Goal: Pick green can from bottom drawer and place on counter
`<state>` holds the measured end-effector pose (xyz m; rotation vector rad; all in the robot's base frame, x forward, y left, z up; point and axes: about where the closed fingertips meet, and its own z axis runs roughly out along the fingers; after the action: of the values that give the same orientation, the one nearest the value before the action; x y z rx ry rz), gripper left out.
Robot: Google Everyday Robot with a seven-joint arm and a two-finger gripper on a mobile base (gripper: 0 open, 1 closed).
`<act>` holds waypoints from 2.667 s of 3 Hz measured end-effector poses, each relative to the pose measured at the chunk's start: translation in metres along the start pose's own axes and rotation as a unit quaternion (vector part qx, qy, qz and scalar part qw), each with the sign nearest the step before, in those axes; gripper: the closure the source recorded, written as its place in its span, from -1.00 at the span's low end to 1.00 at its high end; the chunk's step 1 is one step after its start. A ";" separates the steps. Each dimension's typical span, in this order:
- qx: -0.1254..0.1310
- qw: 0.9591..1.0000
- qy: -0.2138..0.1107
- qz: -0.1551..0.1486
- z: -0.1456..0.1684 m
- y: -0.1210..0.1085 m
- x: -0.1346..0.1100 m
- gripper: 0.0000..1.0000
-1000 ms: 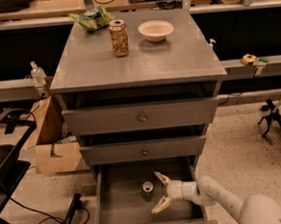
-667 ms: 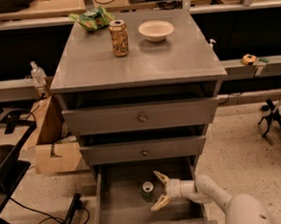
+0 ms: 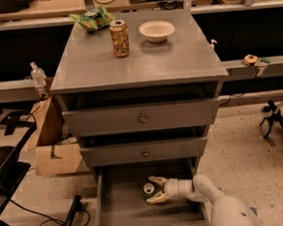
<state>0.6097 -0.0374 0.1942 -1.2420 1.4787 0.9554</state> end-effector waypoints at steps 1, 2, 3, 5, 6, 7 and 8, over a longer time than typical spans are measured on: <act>-0.023 0.999 0.025 0.014 0.023 0.008 0.020 0.14; -0.032 0.999 0.022 0.023 0.020 0.012 -0.006 0.60; -0.007 0.999 0.038 0.018 -0.018 0.001 -0.051 0.99; -0.043 0.997 0.002 0.060 -0.107 0.046 -0.263 1.00; -0.060 0.996 -0.005 0.070 -0.126 0.067 -0.333 1.00; -0.027 0.996 -0.023 0.088 -0.164 0.051 -0.389 1.00; 0.027 0.995 -0.037 0.093 -0.198 0.017 -0.451 1.00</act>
Offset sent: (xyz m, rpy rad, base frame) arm -0.0383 0.0420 0.0415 -0.0063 0.1215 0.1024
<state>0.5744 -0.1128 0.6798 -1.0314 1.5717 1.0657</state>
